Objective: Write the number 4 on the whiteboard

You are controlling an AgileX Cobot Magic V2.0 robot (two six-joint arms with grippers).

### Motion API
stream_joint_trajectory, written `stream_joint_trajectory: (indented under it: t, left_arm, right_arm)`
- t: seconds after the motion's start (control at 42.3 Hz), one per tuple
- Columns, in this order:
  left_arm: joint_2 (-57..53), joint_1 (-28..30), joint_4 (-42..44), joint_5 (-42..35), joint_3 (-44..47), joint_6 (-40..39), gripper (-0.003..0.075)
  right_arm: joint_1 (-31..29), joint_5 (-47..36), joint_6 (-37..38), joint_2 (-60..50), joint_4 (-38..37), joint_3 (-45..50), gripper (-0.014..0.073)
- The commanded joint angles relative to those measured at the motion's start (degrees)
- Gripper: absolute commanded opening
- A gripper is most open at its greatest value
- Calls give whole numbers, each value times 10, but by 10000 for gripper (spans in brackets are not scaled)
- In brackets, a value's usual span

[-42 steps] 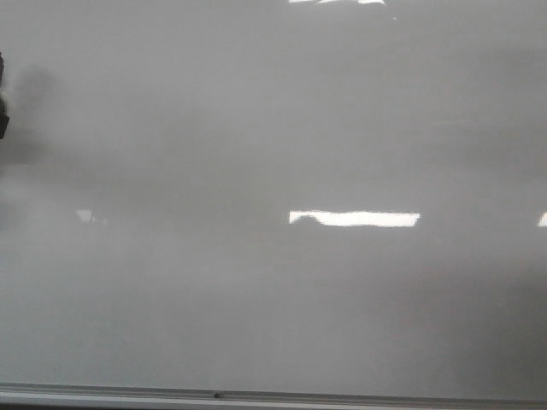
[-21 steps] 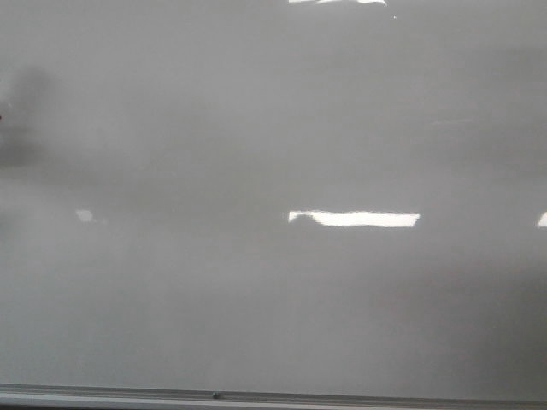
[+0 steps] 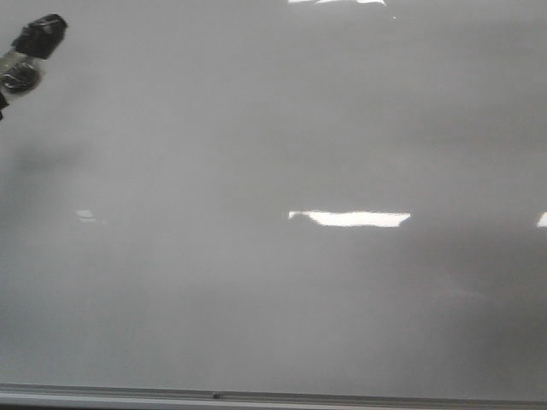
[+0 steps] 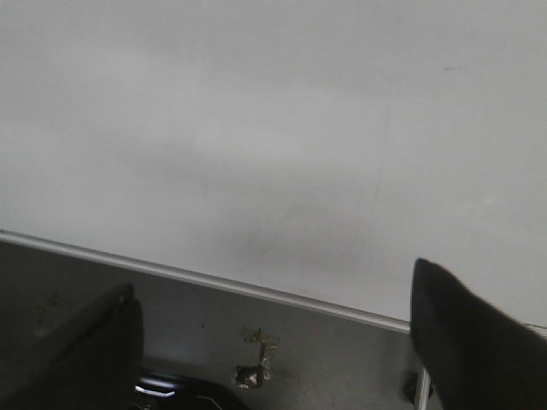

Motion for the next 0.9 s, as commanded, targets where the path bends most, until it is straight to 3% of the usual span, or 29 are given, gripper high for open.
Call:
stream_joint_trajectory:
  t: [0.0,0.165,0.354,0.59,0.874]
  left_arm:
    - [-14,-32,-79,52,-44,106,-20]
    - [-14,-77,-167,101,-76,208,-20]
    - [-14,-146,-162,99,-93,214,-20]
    - [-14,-221,-145,86,-95,214,-20]
    - [-14,-274,-137,86,-95,214,-20]
  right_arm:
    - [-2,-11,-65,12,55,-31,650]
    - [2,13,-196,35,167,-43,621]
    - [63,22,-335,58,228,-72,567]
    - [195,60,-428,103,228,-123,559]
    - [330,58,-442,170,228,-189,559]
